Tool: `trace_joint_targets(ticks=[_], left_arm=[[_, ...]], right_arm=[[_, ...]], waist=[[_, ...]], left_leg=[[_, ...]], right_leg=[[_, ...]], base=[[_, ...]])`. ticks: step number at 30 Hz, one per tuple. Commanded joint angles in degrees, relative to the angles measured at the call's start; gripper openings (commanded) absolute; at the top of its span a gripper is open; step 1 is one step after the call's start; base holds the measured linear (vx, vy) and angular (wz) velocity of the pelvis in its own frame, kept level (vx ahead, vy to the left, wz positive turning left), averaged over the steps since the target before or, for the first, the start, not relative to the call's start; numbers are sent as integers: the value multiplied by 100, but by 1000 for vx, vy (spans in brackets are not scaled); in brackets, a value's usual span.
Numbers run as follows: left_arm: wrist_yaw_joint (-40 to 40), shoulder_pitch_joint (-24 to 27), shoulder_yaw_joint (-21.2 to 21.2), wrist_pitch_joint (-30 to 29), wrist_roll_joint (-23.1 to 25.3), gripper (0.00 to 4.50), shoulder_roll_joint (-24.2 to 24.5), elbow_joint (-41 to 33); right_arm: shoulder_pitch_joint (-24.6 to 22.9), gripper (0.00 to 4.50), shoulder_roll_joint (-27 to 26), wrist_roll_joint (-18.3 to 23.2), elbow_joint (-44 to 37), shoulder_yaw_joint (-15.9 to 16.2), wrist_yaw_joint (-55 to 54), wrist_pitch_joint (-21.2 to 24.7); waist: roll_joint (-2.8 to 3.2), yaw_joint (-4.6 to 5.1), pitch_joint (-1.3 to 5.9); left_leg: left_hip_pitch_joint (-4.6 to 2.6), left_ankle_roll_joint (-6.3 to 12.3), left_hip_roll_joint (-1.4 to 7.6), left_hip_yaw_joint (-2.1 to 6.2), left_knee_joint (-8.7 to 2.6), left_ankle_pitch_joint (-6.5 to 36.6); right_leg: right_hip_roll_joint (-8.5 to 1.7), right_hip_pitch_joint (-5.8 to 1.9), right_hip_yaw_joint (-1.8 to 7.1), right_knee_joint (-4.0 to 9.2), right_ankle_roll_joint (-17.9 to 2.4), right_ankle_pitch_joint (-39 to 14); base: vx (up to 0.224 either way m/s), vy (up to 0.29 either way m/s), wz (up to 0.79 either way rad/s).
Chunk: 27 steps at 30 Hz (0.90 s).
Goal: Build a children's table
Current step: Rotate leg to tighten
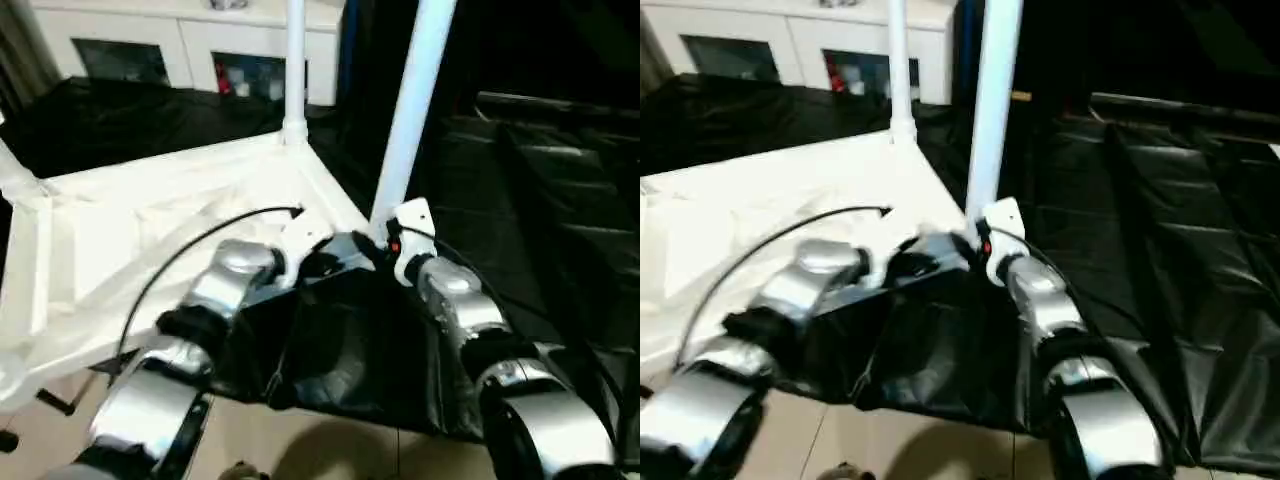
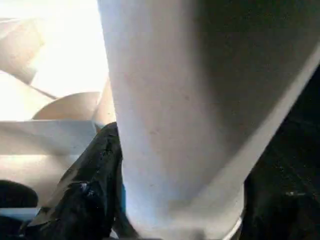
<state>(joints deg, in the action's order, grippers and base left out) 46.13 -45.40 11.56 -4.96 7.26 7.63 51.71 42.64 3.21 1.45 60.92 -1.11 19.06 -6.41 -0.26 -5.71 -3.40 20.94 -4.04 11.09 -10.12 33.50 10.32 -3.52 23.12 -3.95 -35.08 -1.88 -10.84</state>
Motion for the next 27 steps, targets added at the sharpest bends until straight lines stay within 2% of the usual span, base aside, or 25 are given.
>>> trace_joint_targets(ticks=[1,2,3,5,6,7,8,9,10,11,14,16,17,21,22,25,27], left_arm=[[-285,-201,-37,200,-55,0,-229,-49],[-285,-201,-37,200,-55,0,-229,-49],[-28,-122,25,364,-71,0,-142,-102],[250,-42,83,502,-97,0,-44,-179],[321,-21,96,540,-105,0,-19,-203],[469,19,109,590,-150,0,19,-243],[667,89,141,616,-190,0,95,-344],[684,95,144,618,-193,0,102,-353],[927,155,148,665,-257,0,172,-445],[1185,218,137,702,-328,0,270,-549],[1582,322,137,742,-440,0,422,-662],[1864,400,172,834,-459,0,582,-713],[1937,415,164,851,-479,0,624,-731],[2028,426,137,829,-520,0,670,-767],[2222,445,76,747,-617,0,777,-854],[2277,449,67,730,-639,0,798,-869],[2352,461,69,734,-659,0,820,-878]], right_arm=[[1,347,-490,-192,118,373,355,-8],[1,358,-490,-192,118,373,355,-8],[2,358,-445,-125,41,352,507,-13],[-16,385,-357,-130,-20,382,625,-90],[-23,385,-333,-134,-33,394,668,-111],[-42,385,-285,-152,-26,430,801,-152],[-88,385,-177,-211,-44,508,977,-218],[-92,385,-167,-216,-46,515,992,-224],[-115,385,-71,-261,-41,552,1137,-293],[-138,385,55,-324,-45,587,1257,-398],[-189,385,197,-311,-114,625,1679,-516],[-279,385,343,-156,-298,645,2359,-570],[-319,385,400,-100,-380,660,2603,-557],[-385,385,494,-16,-492,719,2986,-542],[-612,385,723,68,-813,948,3953,-558],[-664,385,778,100,-890,996,4183,-548],[-726,385,838,150,-1002,1019,4429,-490]], waist=[[-14,-7,402],[67,-12,404],[22,6,402],[29,4,414],[26,13,415],[50,29,417],[17,43,421],[19,42,427],[-6,50,421],[-18,35,421],[9,26,397],[5,21,393],[-39,16,390],[-32,-21,385],[-42,-46,381],[-41,-86,396],[-36,-99,396]], left_leg=[[-42,294,222,62,-374,855],[-53,283,223,71,-371,881],[-52,284,226,63,-374,918],[-43,301,225,70,-372,905],[-41,304,229,71,-372,883],[-39,323,228,72,-367,849],[-37,344,234,69,-364,816],[-32,365,235,68,-359,786],[-36,402,234,53,-354,768],[-33,429,239,54,-349,721],[-38,429,251,42,-359,850],[-41,414,259,43,-364,958],[-32,436,257,40,-364,976],[-37,467,273,42,-362,932],[-29,473,267,38,-356,928],[-29,557,273,35,-343,812],[-38,525,277,39,-351,806]], right_leg=[[-530,-337,302,385,-1300,-616],[-534,-331,303,386,-1304,-630],[-520,-334,304,394,-1303,-611],[-530,-351,302,379,-1320,-556],[-526,-351,301,369,-1331,-499],[-525,-352,301,361,-1369,-403],[-526,-363,297,347,-1402,-319],[-531,-372,297,337,-1421,-261],[-523,-362,298,345,-1445,-241],[-536,-369,296,329,-1470,-270],[-524,-344,293,359,-1433,-515],[-512,-341,293,365,-1407,-633],[-510,-360,288,368,-1395,-658],[-524,-331,293,363,-1380,-771],[-528,-341,290,372,-1353,-839],[-521,-329,295,350,-1351,-656],[-528,-316,289,353,-1377,-712]], base=[[0,0,0],[0,0,0],[0,0,0],[0,0,0],[0,0,0],[0,0,0],[0,0,0],[0,0,0],[0,0,0],[0,0,0],[0,0,0],[0,0,0],[0,0,0],[0,0,0],[0,0,0],[0,0,0],[0,0,0]])
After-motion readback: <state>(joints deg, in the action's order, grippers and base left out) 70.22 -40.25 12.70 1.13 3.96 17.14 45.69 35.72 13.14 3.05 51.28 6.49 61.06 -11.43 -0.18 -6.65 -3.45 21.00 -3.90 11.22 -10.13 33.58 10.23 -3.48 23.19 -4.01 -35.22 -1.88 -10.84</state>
